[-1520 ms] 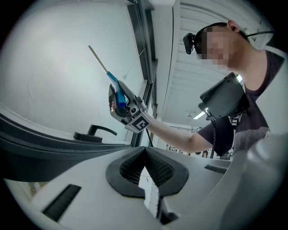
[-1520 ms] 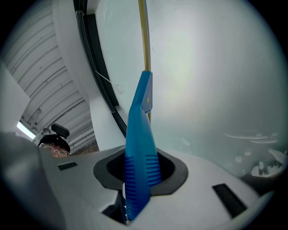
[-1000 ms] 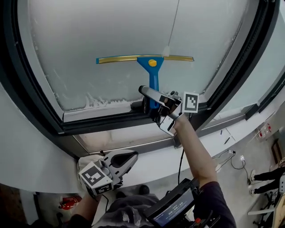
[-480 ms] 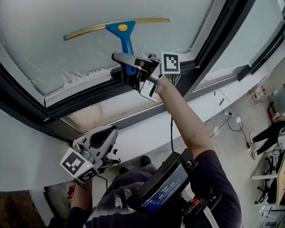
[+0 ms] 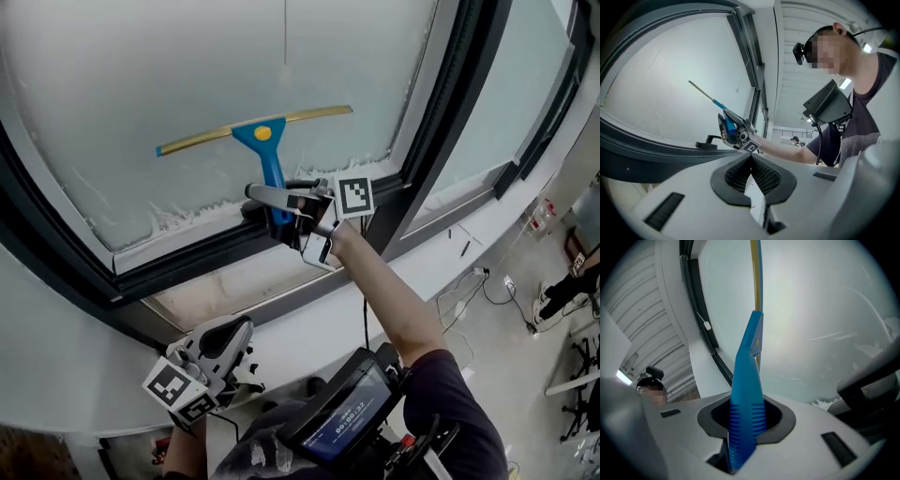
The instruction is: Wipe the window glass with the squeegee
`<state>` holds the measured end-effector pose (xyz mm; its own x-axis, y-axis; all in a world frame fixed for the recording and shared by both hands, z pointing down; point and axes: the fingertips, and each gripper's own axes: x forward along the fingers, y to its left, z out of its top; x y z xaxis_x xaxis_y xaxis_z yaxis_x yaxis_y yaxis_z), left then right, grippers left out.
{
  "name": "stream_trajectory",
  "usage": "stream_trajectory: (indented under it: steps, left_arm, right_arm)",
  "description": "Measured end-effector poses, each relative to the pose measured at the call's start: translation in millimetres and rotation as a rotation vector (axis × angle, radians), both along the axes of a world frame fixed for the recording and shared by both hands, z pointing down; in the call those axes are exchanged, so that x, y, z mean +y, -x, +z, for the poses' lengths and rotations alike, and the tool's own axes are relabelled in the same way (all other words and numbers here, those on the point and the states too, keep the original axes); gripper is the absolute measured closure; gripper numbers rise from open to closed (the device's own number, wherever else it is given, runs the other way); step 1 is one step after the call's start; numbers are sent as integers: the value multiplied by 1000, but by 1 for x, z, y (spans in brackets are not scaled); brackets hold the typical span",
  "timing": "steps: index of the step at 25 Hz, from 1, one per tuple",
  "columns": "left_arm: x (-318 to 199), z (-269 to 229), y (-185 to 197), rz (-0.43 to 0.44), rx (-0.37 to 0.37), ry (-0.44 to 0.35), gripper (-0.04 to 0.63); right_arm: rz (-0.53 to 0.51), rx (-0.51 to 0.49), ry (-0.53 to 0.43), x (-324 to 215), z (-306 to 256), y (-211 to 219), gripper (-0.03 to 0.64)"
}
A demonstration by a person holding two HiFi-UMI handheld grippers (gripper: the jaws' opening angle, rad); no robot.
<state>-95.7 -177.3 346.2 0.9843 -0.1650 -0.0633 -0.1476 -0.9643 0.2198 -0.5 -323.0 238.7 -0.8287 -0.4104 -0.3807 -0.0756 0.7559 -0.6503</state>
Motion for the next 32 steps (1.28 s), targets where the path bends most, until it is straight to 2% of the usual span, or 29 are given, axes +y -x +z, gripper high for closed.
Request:
stream_trajectory:
  steps: [7, 12, 15, 17, 20, 23, 26, 32]
  left_arm:
    - [-14, 33, 17, 4, 12, 8, 590]
    - [-13, 11, -19, -50, -2, -32, 591]
    - [-13, 25, -24, -89, 18, -47, 591]
    - [-12, 45, -26, -101, 43, -70, 590]
    - [-18, 54, -61, -137, 54, -87, 590]
    - [-24, 27, -113, -174, 51, -74, 591]
    - [-24, -7, -161, -176, 50, -59, 590]
    - [-28, -14, -195, -205, 33, -52, 591]
  right_arm:
    - [19, 16, -97, 10, -15, 1, 523]
    - [-13, 48, -206, 24, -76, -52, 523]
    - [-57, 69, -252, 29, -86, -54, 525]
    - [-92, 136, -258, 27, -74, -47, 525]
    - [-136, 236, -276, 17, -81, -71, 525]
    - [-185, 247, -294, 3, -130, -120, 525]
    - [-220, 282, -317, -7, -177, -161, 525]
    - [-262, 317, -384, -7, -219, -185, 525]
